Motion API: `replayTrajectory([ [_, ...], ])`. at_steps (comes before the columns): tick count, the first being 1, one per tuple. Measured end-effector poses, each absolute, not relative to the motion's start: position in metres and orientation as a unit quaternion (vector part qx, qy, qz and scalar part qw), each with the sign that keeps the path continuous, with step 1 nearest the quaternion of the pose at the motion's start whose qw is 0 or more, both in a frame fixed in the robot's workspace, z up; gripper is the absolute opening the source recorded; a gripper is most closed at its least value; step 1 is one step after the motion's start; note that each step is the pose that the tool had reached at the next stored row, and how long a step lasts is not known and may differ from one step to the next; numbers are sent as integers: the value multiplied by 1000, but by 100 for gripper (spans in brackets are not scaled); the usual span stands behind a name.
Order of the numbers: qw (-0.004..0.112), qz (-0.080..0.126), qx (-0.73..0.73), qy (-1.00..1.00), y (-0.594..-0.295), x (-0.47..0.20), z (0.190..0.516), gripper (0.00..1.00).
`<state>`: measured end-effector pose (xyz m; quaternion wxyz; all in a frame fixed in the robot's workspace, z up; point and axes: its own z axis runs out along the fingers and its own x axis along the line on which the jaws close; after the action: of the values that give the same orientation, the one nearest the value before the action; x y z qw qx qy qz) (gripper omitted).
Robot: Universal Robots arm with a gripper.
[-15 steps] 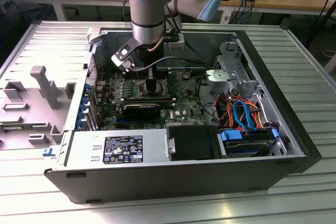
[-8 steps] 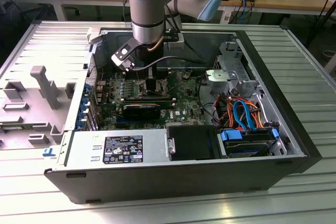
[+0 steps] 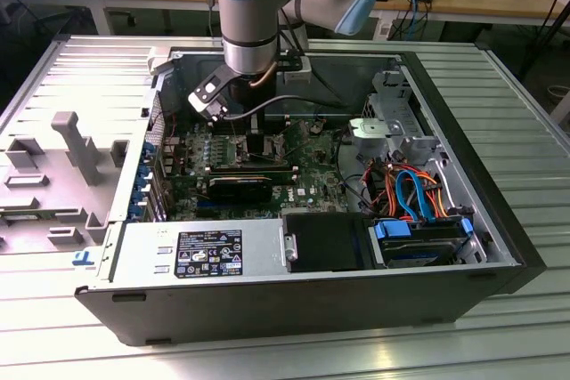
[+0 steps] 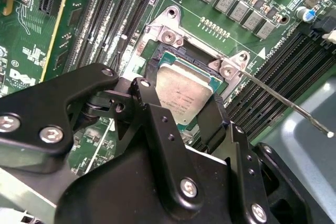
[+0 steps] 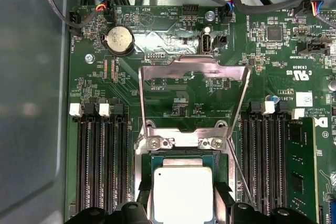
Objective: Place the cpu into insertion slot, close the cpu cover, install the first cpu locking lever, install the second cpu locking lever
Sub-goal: 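Place the cpu into insertion slot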
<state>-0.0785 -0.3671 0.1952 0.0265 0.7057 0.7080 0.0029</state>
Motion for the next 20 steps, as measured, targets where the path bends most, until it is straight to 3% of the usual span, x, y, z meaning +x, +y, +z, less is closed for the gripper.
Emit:
replayTrajectory([
  [7,26,3,706,708,-367,-79,195,55],
  [8,26,3,706,708,-367,-79,195,62],
  [20,27,3,706,708,-367,-79,201,62],
])
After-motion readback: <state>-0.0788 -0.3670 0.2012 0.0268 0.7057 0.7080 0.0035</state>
